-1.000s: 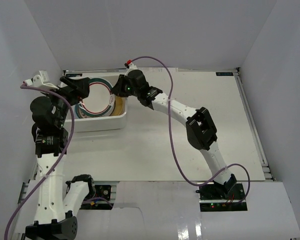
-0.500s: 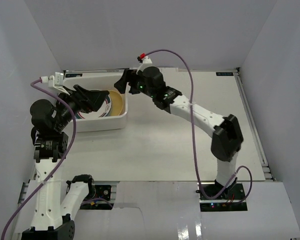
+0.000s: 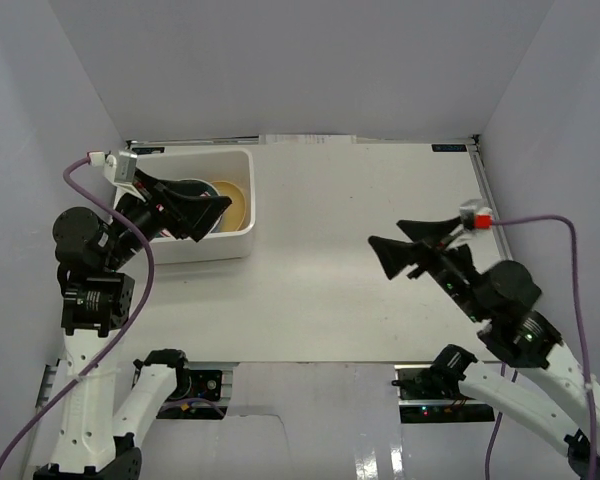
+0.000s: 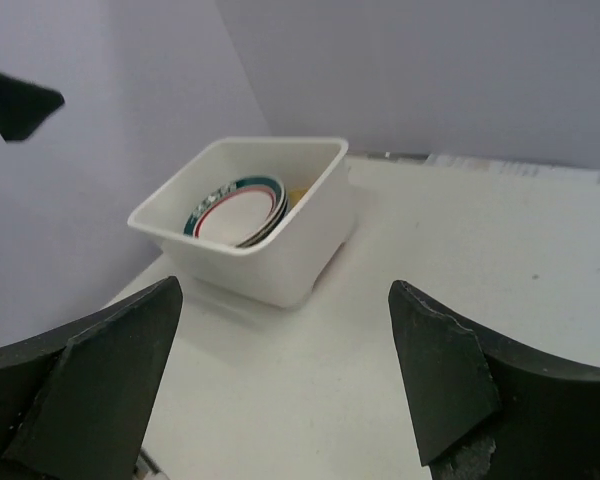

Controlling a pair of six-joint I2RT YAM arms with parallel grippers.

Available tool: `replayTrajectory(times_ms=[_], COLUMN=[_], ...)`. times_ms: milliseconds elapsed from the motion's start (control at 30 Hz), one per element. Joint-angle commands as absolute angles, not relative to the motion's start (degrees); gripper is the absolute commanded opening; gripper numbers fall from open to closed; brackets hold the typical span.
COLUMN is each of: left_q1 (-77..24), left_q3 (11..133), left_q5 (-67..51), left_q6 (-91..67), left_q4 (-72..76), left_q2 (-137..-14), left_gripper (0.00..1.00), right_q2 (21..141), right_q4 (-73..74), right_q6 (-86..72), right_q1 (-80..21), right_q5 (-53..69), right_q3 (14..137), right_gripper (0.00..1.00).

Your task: Place the plates into the plastic bin on the countertop

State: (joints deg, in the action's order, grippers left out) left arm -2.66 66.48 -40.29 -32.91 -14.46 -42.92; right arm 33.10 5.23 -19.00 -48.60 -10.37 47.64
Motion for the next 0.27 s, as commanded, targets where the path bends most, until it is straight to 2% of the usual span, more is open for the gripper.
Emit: replayTrajectory(times_ms=[0, 133, 233], left_q1=[-5.2, -6.0, -6.0], left_q3=[66.0, 62.6, 61.8], left_q5=[-41.0, -40.6, -37.4], left_q6=[-30.1, -30.0, -31.2], left_q4=[-12.7, -11.8, -10.6], left_q2=[-43.3, -42.1, -40.2], left_gripper=[0.98, 0.98, 0.98], right_q2=[22.5, 19.9, 23.8], right_q4=[12.6, 14.4, 13.5], right_q6=[-14.9, -14.9, -16.0], right_q1=[-48.6, -48.6, -48.7], right_q5=[-21.1, -24.6, -24.0], right_q3=[45.4, 43.1, 44.8], right_gripper=[0.90, 0.90, 0.90])
